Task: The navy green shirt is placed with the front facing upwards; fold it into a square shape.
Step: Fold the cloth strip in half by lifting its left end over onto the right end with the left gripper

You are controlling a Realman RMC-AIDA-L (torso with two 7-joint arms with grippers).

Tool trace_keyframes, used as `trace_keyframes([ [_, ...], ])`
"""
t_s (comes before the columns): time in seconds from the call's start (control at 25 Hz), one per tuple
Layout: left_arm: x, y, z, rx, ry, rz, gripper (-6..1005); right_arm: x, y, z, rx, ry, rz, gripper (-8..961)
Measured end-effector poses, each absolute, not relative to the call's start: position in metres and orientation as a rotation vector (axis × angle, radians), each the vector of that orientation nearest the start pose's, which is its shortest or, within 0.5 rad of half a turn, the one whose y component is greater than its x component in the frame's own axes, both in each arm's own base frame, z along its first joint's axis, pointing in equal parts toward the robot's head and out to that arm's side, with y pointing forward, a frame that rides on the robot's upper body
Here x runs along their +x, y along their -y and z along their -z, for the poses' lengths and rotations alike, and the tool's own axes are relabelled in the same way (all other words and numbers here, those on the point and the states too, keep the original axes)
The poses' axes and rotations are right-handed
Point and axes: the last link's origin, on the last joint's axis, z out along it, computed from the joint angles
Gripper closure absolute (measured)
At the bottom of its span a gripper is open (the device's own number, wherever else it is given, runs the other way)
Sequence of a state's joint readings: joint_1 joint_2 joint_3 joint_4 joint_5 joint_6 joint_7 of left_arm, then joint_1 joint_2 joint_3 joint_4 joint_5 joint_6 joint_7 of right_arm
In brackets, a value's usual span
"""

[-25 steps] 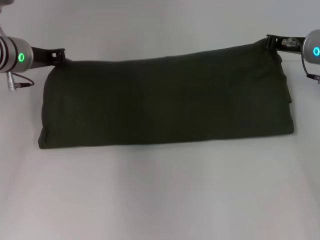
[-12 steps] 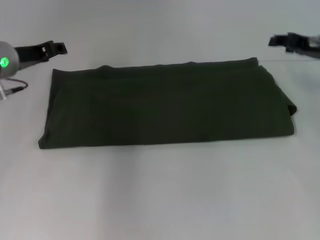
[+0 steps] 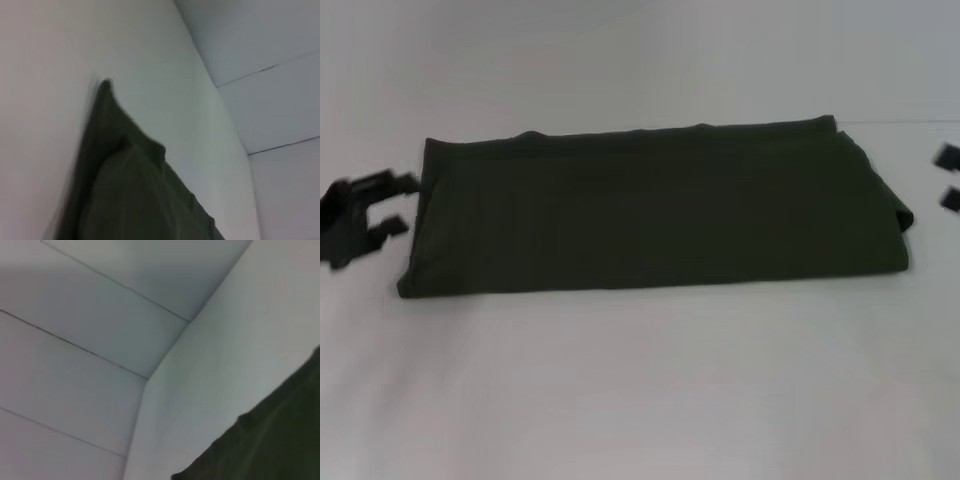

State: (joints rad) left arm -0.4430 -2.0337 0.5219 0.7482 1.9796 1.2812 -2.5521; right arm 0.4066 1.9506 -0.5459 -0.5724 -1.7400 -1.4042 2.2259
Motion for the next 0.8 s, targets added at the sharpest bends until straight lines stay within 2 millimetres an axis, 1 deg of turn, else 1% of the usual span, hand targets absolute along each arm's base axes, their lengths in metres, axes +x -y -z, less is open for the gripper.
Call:
trace_keyframes([
  [0.04, -0.338, -0.34, -0.072, 1.98, -2.575, -1.31, 304, 0.339, -0.328, -0.086, -1.788, -1.784, -1.187, 141],
  [0.08, -0.338, -0.34, -0.072, 1.98, -2.575, -1.31, 306, 0.343, -0.321, -0.086, -1.774, -1.796, -1.192, 97],
  [0.12, -0.35, -0.322, -0.074, 1.852, -2.613, -1.339, 307, 0.347, -0.316, -0.086, -1.765, -1.806, -1.192, 53],
  [0.28, -0.362, -0.307, -0.071, 1.713, -2.687, -1.325, 312, 0.35, -0.312, -0.086, -1.769, -1.807, -1.177, 42],
  [0.4, -0.368, -0.303, -0.063, 1.624, -2.756, -1.277, 311, 0.347, -0.316, -0.086, -1.795, -1.784, -1.17, 36],
  [0.56, -0.372, -0.306, -0.049, 1.536, -2.805, -1.253, 312, 0.346, -0.318, -0.086, -1.803, -1.779, -1.159, 35],
  [0.8, -0.373, -0.312, -0.042, 1.478, -2.842, -1.258, 312, 0.348, -0.319, -0.088, -1.788, -1.774, -1.16, 35],
])
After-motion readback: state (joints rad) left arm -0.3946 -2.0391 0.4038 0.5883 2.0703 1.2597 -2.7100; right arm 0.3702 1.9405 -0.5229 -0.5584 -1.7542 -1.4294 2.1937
